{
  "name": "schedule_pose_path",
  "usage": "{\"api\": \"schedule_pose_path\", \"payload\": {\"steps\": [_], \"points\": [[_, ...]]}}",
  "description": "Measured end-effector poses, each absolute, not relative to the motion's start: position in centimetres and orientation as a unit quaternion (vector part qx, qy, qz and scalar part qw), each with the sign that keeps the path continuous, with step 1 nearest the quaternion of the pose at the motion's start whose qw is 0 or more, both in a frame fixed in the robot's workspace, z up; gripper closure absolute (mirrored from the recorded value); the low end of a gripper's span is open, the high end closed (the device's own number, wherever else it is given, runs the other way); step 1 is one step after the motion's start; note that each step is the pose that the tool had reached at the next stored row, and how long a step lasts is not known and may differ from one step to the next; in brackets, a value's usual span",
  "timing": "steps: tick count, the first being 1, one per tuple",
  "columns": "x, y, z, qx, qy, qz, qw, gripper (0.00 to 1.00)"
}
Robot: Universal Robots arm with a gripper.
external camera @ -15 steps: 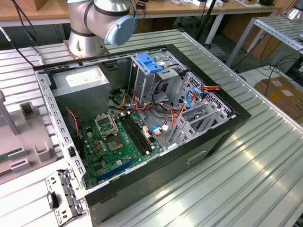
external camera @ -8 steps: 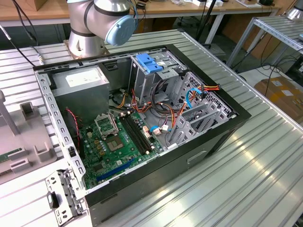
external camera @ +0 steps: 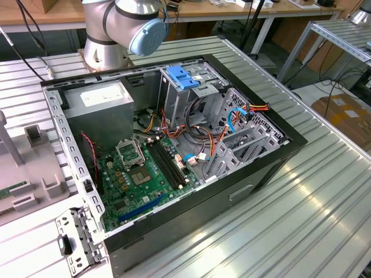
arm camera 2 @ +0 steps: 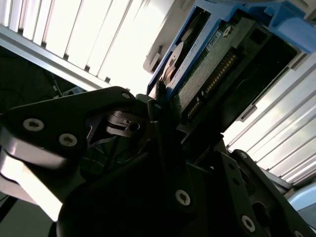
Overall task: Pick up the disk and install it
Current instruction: 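Pick up the disk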
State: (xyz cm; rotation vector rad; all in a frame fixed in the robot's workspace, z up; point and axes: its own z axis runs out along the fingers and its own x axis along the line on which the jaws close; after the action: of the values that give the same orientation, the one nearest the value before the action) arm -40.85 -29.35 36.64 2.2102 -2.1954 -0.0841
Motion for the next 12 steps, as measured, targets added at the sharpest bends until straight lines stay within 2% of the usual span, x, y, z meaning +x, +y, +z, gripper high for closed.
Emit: {"api": "schedule_pose_path", "payload": {"steps": [12], "points": [[-40.85, -29.36, 37.67, 0.709, -0.704, -0.027, 0.013, 0.64]]}}
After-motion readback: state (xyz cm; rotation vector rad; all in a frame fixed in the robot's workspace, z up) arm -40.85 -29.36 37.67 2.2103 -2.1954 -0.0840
